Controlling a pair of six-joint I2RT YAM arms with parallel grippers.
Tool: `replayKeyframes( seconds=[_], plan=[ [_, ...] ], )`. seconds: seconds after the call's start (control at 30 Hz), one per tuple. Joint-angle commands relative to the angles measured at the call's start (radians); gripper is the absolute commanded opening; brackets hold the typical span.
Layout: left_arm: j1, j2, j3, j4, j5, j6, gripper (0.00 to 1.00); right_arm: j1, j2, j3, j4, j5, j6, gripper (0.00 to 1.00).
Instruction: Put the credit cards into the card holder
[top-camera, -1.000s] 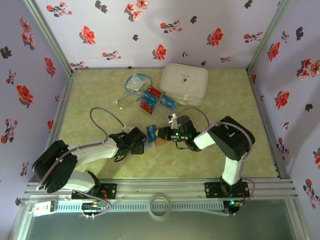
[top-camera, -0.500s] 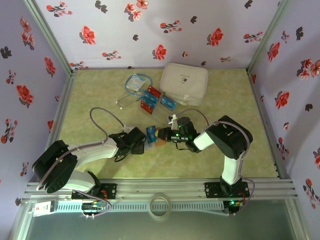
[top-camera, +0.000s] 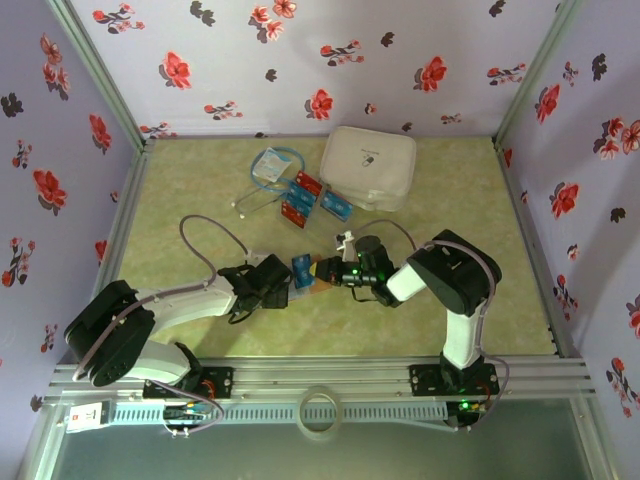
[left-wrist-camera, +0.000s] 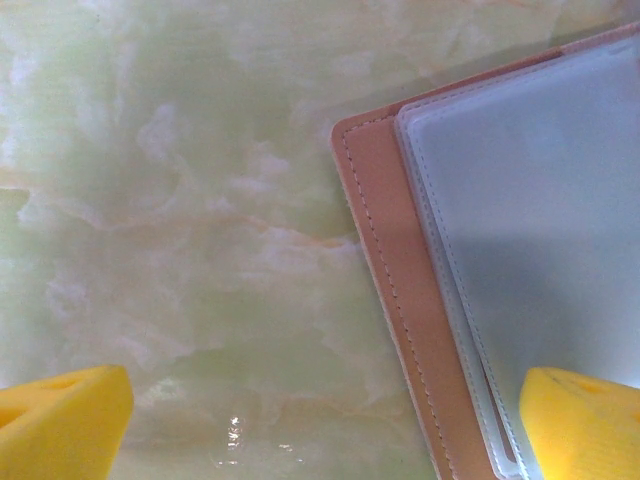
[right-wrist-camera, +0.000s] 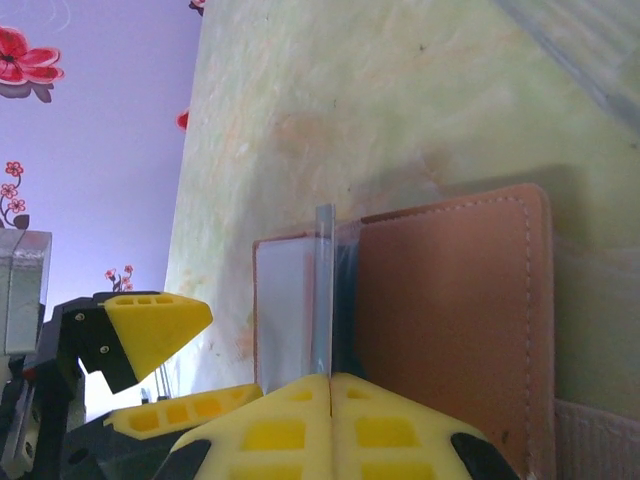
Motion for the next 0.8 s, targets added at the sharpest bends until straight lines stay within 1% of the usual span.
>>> replayKeyframes(
  seconds=[0.0,0.43,0.77],
  plan=[
    [0.006,-0.009,-0.017,-0.049,-0.031,-0.011,1.0,-0.004,0.023,-0.02,0.024,-0.026,-0.004,0.0],
    [0.007,-0.009,-0.016,-0.049,-0.031,-0.011,1.0,-0.004,0.027,-0.031,0.003,-0.049,-0.031,0.0],
    [0.006,-0.009,-0.017,-0.048,-0.031,-0.011,1.0,-0.004,0.026,-0.011,-0.056,-0.066,-0.056,0.0]
  ],
)
